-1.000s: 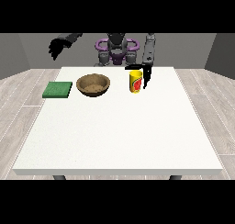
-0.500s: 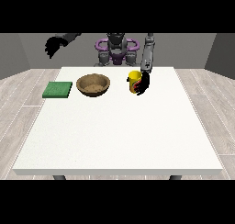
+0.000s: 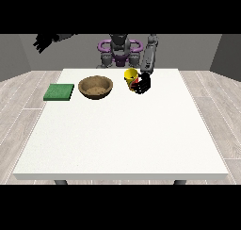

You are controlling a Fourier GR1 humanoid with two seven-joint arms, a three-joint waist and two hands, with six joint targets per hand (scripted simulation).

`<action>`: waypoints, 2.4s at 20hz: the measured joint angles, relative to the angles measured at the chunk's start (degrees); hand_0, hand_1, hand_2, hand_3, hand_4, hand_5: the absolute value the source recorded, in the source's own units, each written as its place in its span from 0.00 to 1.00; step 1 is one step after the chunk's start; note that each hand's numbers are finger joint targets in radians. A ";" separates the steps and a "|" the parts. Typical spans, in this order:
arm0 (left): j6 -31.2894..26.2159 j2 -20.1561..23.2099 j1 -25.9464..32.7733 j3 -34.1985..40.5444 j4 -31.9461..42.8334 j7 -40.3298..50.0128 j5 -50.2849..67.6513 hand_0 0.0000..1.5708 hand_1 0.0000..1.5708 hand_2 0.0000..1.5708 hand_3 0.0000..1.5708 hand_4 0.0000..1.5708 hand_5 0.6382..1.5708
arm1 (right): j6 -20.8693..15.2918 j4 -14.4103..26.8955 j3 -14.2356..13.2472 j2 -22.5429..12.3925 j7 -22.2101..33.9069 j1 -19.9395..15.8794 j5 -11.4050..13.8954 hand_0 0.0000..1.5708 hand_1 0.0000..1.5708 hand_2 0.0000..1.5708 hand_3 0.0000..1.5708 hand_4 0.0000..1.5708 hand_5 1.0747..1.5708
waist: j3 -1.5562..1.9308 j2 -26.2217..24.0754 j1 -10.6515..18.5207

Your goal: Pick the cup and pour the ball into the bowl, then pick the bowl and place it on the pad

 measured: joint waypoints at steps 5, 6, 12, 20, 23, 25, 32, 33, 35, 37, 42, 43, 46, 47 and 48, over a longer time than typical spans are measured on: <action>7.96 -0.88 -4.28 -7.00 0.61 10.77 -9.41 0.85 0.85 1.00 1.00 0.90 0.95 | 0.72 5.37 -0.49 -1.23 0.80 0.24 0.62 0.00 0.00 0.00 0.16 0.40 0.98 | 0.07 -5.86 1.29; 9.82 -0.65 -5.35 -8.74 1.04 12.86 -12.04 0.86 0.86 1.00 1.00 0.90 0.97 | 0.97 6.54 -0.63 -1.35 0.47 0.37 0.80 0.00 0.00 0.00 0.15 0.41 0.99 | 0.11 -6.58 1.48; 17.24 1.35 -10.97 -19.87 8.57 27.03 -29.61 0.87 0.87 1.00 1.00 0.92 0.97 | 2.08 10.65 -0.13 -0.97 0.30 0.43 0.93 0.00 0.00 0.00 0.06 0.43 0.98 | 0.27 -10.34 1.30; 13.77 -2.07 -20.78 -29.78 13.46 47.51 -44.29 0.85 0.85 1.00 1.00 0.94 0.96 | 6.23 19.29 -2.51 -3.54 -3.25 0.47 0.43 0.00 0.00 0.00 0.08 0.45 0.98 | 0.05 -12.11 3.05; 10.49 -2.63 -24.14 -33.59 13.72 54.18 -48.43 0.86 0.86 1.00 1.00 0.87 0.99 | 6.39 21.27 -2.22 -3.75 -3.47 -0.95 0.83 0.00 0.00 0.00 0.08 0.44 0.97 | 0.02 -12.34 2.62; 8.02 -2.83 -26.66 -36.02 14.10 58.32 -51.45 0.93 0.93 1.00 1.00 0.80 0.98 | 6.27 22.81 -2.32 -3.76 -4.34 -1.58 1.28 0.00 0.00 0.00 0.11 0.44 0.97 | 0.03 -12.17 2.75; -2.49 -3.08 -30.42 -45.67 13.68 68.40 -60.82 0.39 0.39 0.95 0.98 0.65 1.00 | 5.18 25.28 -0.72 -2.33 -4.22 -4.29 2.44 0.00 0.00 0.00 0.19 0.44 0.97 | -0.01 -13.92 1.65; -4.37 -3.09 -30.64 -46.94 12.87 69.67 -61.64 0.26 0.26 0.85 0.99 0.65 1.00 | 4.96 25.41 -0.36 -2.28 -4.06 -5.27 2.66 0.00 0.00 0.00 0.21 0.44 0.97 | -0.01 -13.66 1.18; -8.42 -3.12 -30.66 -49.17 10.63 70.98 -62.71 0.16 0.16 0.79 0.99 0.69 1.00 | 4.40 26.21 0.20 -1.53 -5.09 -5.67 3.54 0.00 0.00 0.00 0.21 0.44 0.96 | -0.04 -13.63 0.88; -12.12 -3.15 -29.71 -51.21 7.91 71.87 -63.27 0.12 0.12 0.79 1.00 0.71 1.00 | 3.89 26.65 0.77 -0.86 -5.21 -6.34 3.92 0.00 0.00 0.00 0.22 0.44 0.96 | -0.06 -13.75 0.49; -19.54 -3.17 -29.14 -53.06 2.57 71.55 -64.32 0.00 0.00 0.70 0.98 0.71 1.00 | 2.17 26.66 1.68 -0.06 -4.30 -7.01 4.69 0.00 0.00 0.00 0.09 0.46 0.95 | -0.08 -14.91 1.21; -19.70 -2.99 -29.19 -52.29 1.67 71.10 -64.23 0.00 0.00 0.73 0.95 0.66 1.00 | 1.72 26.77 1.50 -0.12 -4.61 -6.64 4.93 0.00 0.00 0.00 0.09 0.46 0.95 | -0.10 -15.18 2.07; -15.50 -0.74 -27.41 -48.64 -1.11 70.13 -62.23 0.51 0.51 1.00 1.00 0.74 0.99 | 1.77 26.87 0.69 -1.24 -3.68 -5.22 4.59 0.00 0.00 0.00 0.09 0.46 0.95 | -0.13 -16.46 3.74; -13.48 0.15 -26.55 -46.76 -2.41 69.21 -60.57 0.66 0.66 1.00 0.92 0.81 1.00 | 1.62 26.94 0.32 -1.44 -3.84 -4.82 4.53 0.00 0.00 0.00 0.09 0.46 0.95 | -0.16 -16.52 4.66; -11.69 0.98 -25.84 -44.53 -3.85 67.92 -58.35 0.66 0.66 0.96 0.73 0.84 0.99 | 1.06 27.00 -0.03 -1.40 -3.84 -4.68 4.46 0.00 0.00 0.00 0.11 0.47 0.96 | -0.20 -16.62 5.68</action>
